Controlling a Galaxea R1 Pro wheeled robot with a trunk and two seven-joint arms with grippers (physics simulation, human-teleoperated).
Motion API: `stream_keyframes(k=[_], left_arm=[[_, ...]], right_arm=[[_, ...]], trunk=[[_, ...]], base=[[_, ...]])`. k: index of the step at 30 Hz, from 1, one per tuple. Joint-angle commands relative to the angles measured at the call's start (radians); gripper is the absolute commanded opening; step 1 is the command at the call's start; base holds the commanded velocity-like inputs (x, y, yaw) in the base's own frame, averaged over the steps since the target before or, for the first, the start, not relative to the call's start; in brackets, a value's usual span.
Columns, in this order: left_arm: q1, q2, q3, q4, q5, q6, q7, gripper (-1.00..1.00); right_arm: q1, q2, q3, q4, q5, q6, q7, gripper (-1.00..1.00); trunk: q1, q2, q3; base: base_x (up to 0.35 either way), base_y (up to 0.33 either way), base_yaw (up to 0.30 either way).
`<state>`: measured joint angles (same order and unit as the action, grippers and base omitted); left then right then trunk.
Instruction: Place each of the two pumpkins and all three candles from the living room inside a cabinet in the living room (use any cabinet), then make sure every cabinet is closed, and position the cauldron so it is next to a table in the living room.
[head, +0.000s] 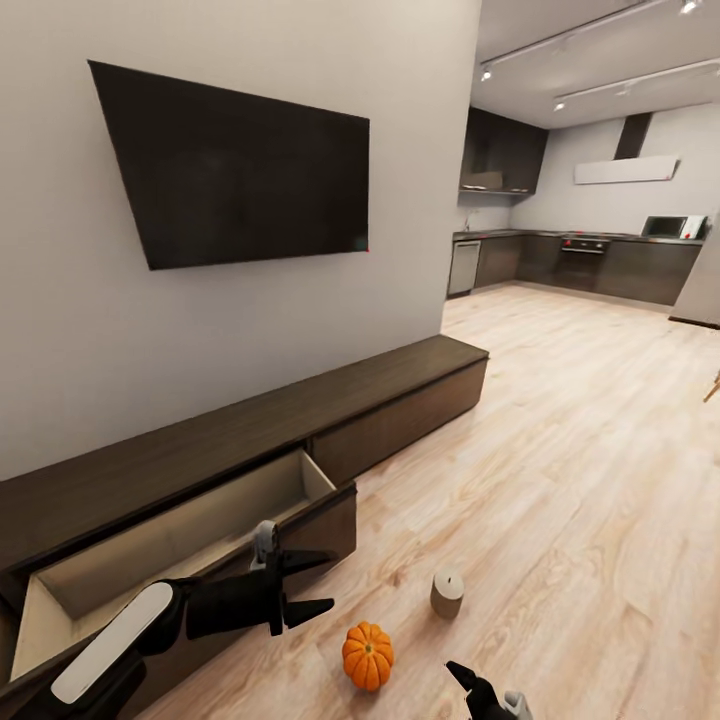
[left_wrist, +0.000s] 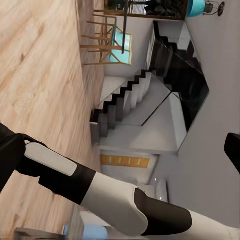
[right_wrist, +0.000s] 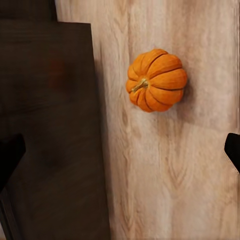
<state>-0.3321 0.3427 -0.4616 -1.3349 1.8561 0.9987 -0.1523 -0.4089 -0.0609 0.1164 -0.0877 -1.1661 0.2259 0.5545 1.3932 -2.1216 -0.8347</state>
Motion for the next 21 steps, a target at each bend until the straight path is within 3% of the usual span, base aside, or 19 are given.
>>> stream_keyframes(k=[1, 10, 15, 18, 21], left_arm=[[-0.001, 0.001, -0.002, 0.0, -0.008, 0.0, -0.01, 1.0], [-0.001, 0.002, -0.002, 0.0, -0.008, 0.0, -0.01, 1.0], [-0.001, 0.001, -0.001, 0.003, -0.011, 0.0, -0.01, 1.0], [-0.001, 0.001, 0.002, 0.009, -0.018, -0.003, -0.005, 1.0], [-0.001, -0.001, 0.009, 0.022, -0.033, -0.007, 0.014, 1.0]], right_arm=[[-0.001, 0.0, 0.008, 0.001, -0.011, 0.004, 0.002, 1.0], [-0.001, -0.001, 0.008, 0.002, -0.011, 0.004, 0.002, 1.0], [-0.001, -0.003, 0.008, 0.002, -0.011, 0.004, 0.004, 1.0], [-0.001, -0.023, 0.008, 0.001, -0.011, 0.004, 0.026, 1.0], [-0.001, -0.058, 0.008, 0.0, -0.009, 0.006, 0.133, 1.0]], trunk=[[0.0, 0.0, -0.001], [0.0, 0.0, -0.001], [0.0, 0.0, -0.001], [0.0, 0.0, -0.001], [0.0, 0.0, -0.001]], base=[[0.0, 0.0, -0.264], [0.0, 0.0, -0.275], [0.0, 0.0, -0.082], [0.0, 0.0, -0.011], [0.0, 0.0, -0.003]])
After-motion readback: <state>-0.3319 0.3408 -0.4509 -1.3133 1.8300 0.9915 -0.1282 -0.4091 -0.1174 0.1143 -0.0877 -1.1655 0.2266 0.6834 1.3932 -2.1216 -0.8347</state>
